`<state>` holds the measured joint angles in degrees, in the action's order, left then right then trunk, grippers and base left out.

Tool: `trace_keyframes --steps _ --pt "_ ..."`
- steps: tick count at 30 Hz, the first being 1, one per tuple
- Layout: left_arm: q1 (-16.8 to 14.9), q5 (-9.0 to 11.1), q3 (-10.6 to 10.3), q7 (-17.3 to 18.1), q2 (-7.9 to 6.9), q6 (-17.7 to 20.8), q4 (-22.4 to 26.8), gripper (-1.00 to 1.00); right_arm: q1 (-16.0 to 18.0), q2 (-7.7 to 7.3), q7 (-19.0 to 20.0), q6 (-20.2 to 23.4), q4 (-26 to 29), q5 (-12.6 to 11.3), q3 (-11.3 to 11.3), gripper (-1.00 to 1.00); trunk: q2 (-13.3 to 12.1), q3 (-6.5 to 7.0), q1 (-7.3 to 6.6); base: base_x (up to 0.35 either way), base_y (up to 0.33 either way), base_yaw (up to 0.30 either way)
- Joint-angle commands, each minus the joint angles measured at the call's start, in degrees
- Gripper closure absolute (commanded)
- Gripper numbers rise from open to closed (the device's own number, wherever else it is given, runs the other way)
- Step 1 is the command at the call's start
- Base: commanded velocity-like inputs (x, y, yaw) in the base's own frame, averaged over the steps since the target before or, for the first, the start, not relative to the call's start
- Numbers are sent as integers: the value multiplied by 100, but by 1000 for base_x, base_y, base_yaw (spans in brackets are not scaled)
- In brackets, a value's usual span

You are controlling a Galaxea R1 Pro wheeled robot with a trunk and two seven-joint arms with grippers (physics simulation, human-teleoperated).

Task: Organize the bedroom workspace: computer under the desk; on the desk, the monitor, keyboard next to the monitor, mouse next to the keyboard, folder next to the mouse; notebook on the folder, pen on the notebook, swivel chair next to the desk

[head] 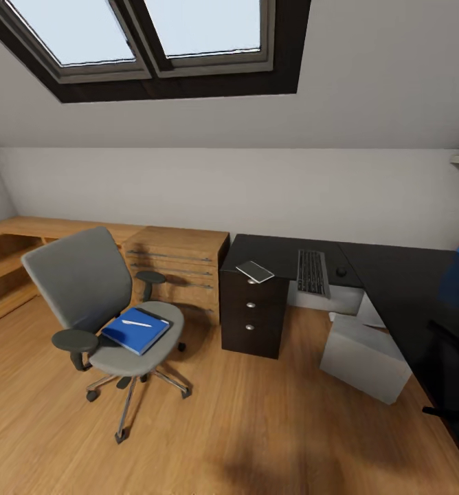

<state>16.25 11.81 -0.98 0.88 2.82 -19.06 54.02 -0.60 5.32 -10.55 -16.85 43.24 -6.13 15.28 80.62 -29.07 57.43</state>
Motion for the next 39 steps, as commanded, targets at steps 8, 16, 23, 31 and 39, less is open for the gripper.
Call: trace_keyframes --steps 8,16,23,31,39 --pt "1 65 -7 9 -6 -10 4 -100 -2 10 10 -114 -11 -65 1 -100 3 -3 -3 -337 0 0" --pt "1 67 -7 9 -7 -10 4 -100 -2 6 9 -217 -33 -64 1 -100 3 -3 -3 -337 0 0" --pt "1 67 -7 6 -9 -10 4 -100 -2 7 16 -228 -111 -61 -1 -100 3 -3 -3 -333 -35 0" --pt "1 68 -7 1 -14 -5 4 -100 -2 11 18 -231 -114 -57 -5 -100 3 -3 -3 -296 -181 0" --pt "1 75 -3 -7 -18 -4 4 -100 -2 5 18 -231 -114 -55 -9 -100 3 2 -3 -326 -47 -144"
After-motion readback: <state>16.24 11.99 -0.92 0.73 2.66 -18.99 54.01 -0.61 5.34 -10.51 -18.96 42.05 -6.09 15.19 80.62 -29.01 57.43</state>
